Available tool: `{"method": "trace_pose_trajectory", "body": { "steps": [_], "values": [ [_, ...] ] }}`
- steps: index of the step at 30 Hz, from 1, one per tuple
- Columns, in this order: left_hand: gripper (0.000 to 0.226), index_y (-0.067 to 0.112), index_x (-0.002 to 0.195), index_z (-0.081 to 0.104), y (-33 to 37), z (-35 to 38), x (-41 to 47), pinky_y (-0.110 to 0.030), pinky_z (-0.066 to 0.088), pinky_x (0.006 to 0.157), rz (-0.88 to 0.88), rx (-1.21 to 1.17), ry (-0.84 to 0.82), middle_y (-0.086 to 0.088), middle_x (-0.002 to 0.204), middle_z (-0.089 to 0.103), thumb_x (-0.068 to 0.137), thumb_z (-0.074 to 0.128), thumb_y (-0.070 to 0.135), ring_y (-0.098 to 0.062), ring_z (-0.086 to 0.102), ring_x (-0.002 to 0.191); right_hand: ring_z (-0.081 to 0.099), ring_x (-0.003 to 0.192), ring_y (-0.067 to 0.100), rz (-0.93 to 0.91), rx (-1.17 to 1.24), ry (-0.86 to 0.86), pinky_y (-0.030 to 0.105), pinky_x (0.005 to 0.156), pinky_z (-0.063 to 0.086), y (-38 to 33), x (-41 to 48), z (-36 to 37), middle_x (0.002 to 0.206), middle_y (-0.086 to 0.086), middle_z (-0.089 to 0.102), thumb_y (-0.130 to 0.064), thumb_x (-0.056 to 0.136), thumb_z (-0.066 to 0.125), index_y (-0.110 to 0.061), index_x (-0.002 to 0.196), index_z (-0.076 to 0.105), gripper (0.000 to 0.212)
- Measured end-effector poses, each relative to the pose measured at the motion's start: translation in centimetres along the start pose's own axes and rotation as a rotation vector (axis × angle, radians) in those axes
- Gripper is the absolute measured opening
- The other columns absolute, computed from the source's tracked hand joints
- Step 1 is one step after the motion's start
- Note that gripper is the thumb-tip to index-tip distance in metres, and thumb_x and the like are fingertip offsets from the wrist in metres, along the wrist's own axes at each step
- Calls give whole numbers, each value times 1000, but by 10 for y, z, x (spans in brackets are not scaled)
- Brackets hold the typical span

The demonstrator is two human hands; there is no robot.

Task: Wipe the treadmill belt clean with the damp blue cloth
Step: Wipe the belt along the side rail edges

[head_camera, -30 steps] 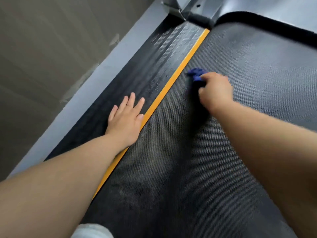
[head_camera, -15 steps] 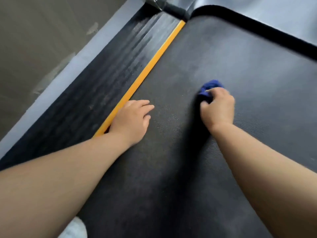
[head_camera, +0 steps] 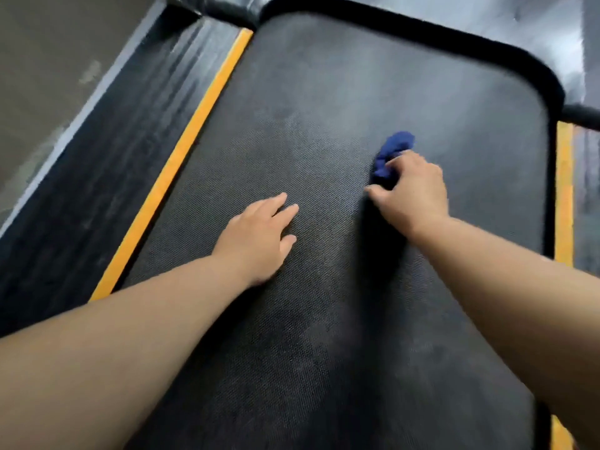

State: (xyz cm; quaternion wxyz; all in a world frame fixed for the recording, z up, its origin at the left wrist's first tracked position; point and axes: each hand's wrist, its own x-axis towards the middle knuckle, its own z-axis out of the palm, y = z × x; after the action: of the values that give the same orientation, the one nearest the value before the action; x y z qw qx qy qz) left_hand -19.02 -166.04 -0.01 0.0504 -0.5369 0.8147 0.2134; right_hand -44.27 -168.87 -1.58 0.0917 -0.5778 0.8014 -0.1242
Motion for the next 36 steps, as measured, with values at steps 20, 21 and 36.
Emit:
{"method": "trace_pose_trajectory", "body": {
  "steps": [20, 21, 36],
  "values": [
    [76, 32, 150, 12, 13, -5, 12, -37, 25, 113, -10, 244, -200, 7, 159, 6, 89, 51, 55, -22, 17, 142, 55, 79, 31, -720, -88, -153, 40, 71, 49, 44, -85, 9, 104, 7, 58, -25, 81, 43, -20, 115, 59, 38],
    [76, 32, 151, 12, 12, -3, 11, -37, 24, 113, -10, 244, -203, 7, 159, 5, 89, 50, 55, -22, 17, 142, 56, 81, 33, -552, -96, -46, 41, 71, 48, 57, -65, 6, 104, 8, 58, -27, 79, 42, -22, 112, 60, 38],
    [85, 30, 150, 15, 16, -9, 10, -44, 33, 109, -5, 306, -222, 3, 158, 10, 82, 56, 61, -27, 23, 139, 61, 92, 37, -455, -58, -65, 43, 80, 52, 80, -104, -15, 116, 9, 62, -22, 80, 53, -18, 121, 61, 42]
  ]
}}
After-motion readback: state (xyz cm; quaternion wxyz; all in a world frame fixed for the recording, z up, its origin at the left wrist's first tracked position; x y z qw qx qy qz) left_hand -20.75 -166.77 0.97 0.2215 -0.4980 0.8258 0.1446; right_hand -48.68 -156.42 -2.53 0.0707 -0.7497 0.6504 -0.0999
